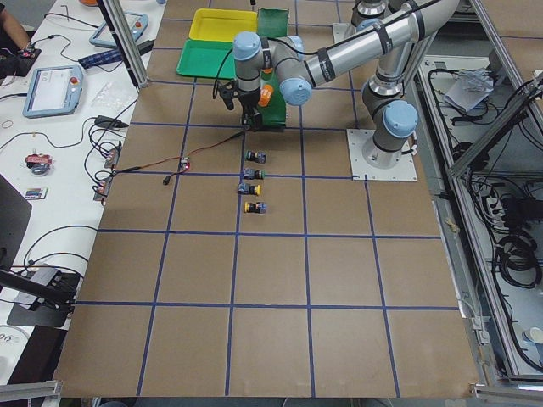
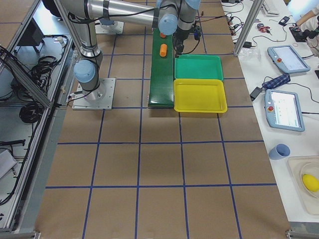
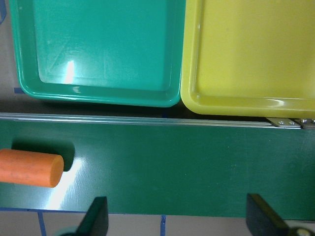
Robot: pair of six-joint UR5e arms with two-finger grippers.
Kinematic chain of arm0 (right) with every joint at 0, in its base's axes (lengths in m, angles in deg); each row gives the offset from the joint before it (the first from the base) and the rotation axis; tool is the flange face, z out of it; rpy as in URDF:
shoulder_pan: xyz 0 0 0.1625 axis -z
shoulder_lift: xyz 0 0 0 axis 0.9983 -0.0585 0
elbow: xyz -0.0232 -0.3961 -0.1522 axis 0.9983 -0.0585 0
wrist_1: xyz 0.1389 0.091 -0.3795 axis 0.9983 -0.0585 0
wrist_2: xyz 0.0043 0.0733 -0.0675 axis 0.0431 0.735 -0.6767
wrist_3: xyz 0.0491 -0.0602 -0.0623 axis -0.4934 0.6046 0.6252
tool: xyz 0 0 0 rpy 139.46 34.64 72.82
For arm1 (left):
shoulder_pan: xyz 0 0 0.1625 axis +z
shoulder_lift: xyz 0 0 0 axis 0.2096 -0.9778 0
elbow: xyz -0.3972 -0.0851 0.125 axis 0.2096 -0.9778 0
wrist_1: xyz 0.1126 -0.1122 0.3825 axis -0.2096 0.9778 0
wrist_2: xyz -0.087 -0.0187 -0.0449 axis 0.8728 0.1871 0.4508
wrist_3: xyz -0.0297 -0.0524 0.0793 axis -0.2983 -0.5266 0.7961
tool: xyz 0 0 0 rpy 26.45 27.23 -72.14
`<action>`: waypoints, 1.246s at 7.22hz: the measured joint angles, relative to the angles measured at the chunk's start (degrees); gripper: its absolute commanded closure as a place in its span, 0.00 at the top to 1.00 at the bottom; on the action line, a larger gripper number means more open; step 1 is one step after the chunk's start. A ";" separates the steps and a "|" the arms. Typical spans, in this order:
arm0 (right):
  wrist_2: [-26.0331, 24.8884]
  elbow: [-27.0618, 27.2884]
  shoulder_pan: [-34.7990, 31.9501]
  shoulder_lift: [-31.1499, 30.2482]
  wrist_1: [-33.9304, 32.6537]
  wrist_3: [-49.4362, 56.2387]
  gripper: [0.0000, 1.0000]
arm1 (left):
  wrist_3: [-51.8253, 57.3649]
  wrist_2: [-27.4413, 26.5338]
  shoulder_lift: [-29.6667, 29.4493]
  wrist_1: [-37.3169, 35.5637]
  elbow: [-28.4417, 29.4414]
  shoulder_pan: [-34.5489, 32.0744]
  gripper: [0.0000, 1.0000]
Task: Sort buttons by color to trays
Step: 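Move the left gripper to the green-capped button and grasp it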
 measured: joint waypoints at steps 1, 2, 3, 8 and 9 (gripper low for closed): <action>-0.08 0.29 -0.14 -0.45 0.00 -0.04 1.00 | 7.70 -0.06 -0.97 -0.29 -0.27 1.74 1.00; -0.10 0.45 -0.23 -0.95 -0.19 -0.03 1.00 | 12.35 0.10 -2.16 -0.36 -0.44 2.38 1.00; -0.17 0.49 -0.25 -1.19 -0.18 0.06 1.00 | 17.99 0.26 -3.37 -0.45 -0.67 2.56 1.00; -5.28 1.48 -0.31 -3.44 0.64 0.27 1.00 | 38.99 0.27 -9.31 -4.95 -3.83 2.74 1.00; -3.59 1.52 -0.43 -3.62 0.63 0.26 1.00 | 39.78 0.22 -10.43 -7.34 -4.70 2.84 0.85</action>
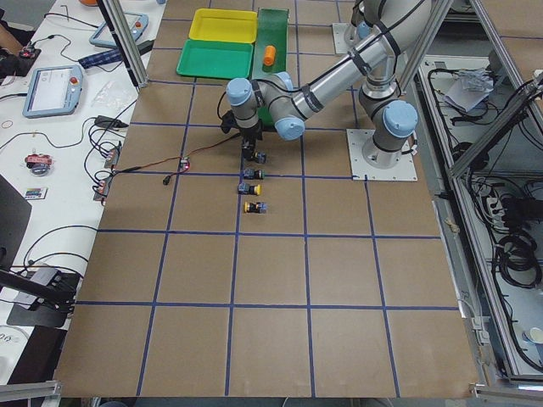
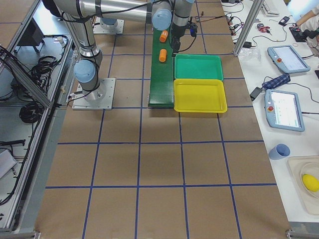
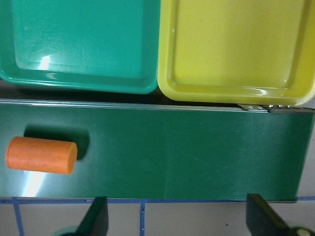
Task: Sort buttons by color to trays
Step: 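Move the left gripper to the green-capped button and grasp it, then place the green-capped button on the conveyor belt and release it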
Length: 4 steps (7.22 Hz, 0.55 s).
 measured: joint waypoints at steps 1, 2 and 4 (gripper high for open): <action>2.44 0.00 -0.12 -0.25 0.02 0.14 1.00 | 0.40 -0.01 -0.97 -1.89 -0.37 0.10 0.15; 3.81 0.00 -0.17 -0.53 0.04 0.32 1.00 | 0.31 0.05 -2.00 -2.78 -0.16 0.14 0.00; 4.71 0.00 -0.21 -0.77 0.04 0.20 1.00 | -0.22 0.06 -2.98 -3.22 0.33 0.17 0.00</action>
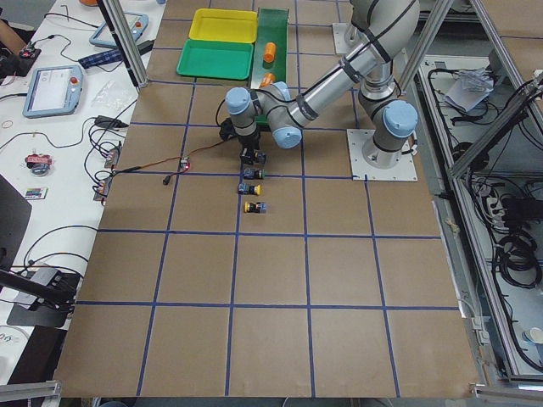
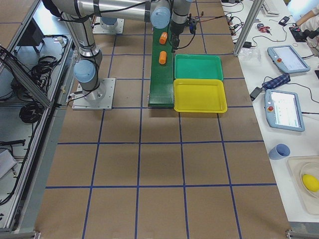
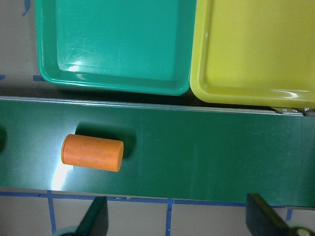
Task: Sort buttons by color to trays
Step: 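Place the green-capped button on the conveyor belt and release it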
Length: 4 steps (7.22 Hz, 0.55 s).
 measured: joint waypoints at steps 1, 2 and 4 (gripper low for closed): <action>-0.04 0.01 -0.03 -0.06 0.00 0.02 1.00 | -0.93 0.04 0.28 -0.04 0.08 -0.08 0.00; -0.19 0.02 -0.04 -0.09 0.00 0.13 1.00 | -3.93 0.14 1.24 0.00 0.33 -0.38 0.00; -0.17 0.04 -0.19 -0.13 -0.05 -0.03 1.00 | -11.62 1.12 3.90 2.75 2.97 -1.18 0.00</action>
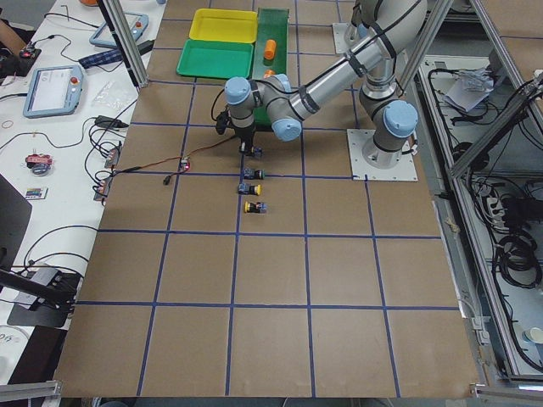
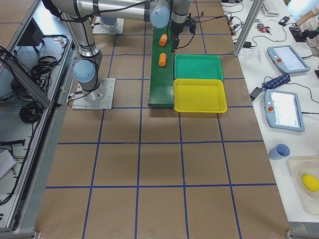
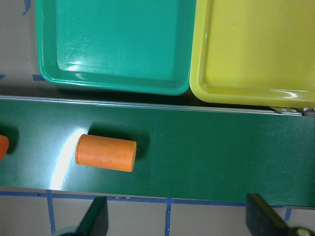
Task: Sort buttons by color to trays
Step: 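Place the green-capped button on the conveyor belt and release it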
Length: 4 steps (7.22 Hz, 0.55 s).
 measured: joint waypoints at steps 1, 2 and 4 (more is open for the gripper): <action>0.24 -0.01 -0.15 0.03 -0.08 -0.16 1.00 | -3.79 0.69 1.70 3.36 2.04 -0.97 0.00; 0.32 -0.03 -0.21 0.05 -0.07 -0.22 1.00 | -8.32 1.69 3.36 6.04 3.44 -3.15 0.00; -0.04 -0.04 -0.25 0.16 -0.23 -0.02 1.00 | -16.66 3.39 5.10 7.70 3.73 -10.01 0.00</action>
